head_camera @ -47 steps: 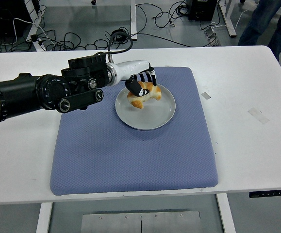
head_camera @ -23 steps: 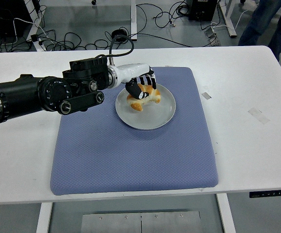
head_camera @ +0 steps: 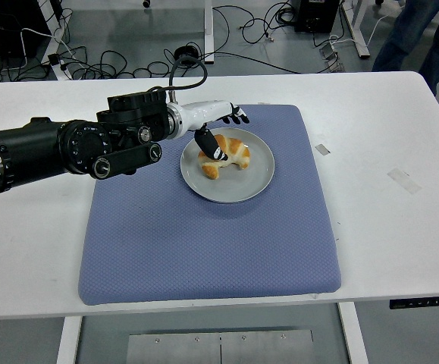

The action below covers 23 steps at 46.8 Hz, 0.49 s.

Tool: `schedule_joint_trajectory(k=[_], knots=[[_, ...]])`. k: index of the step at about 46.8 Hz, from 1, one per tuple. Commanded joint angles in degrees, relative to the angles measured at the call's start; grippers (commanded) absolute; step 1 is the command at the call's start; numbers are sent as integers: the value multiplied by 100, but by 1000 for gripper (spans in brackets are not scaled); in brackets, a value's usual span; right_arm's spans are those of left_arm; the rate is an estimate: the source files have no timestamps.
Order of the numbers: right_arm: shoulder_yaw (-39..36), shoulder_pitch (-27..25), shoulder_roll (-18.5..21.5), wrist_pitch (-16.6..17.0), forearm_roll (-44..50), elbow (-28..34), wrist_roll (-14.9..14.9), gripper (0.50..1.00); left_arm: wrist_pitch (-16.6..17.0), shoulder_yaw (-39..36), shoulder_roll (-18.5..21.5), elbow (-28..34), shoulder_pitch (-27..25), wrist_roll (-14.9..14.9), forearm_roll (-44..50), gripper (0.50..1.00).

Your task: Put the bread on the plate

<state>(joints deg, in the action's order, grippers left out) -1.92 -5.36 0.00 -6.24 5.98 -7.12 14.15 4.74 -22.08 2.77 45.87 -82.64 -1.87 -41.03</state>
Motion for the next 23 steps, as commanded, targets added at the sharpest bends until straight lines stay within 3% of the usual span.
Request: schedule_joint_trajectory(k=[1,12,23], knots=[[-1,0,0,0,0,0,0,1000,0,37,-4,1,-15,11,16,886],[-1,0,0,0,0,0,0,1000,-105,169,101,-104,-314,20,455,971],[-1,0,0,0,0,0,0,1000,-342,415,163,-947,-446,2,711,974]])
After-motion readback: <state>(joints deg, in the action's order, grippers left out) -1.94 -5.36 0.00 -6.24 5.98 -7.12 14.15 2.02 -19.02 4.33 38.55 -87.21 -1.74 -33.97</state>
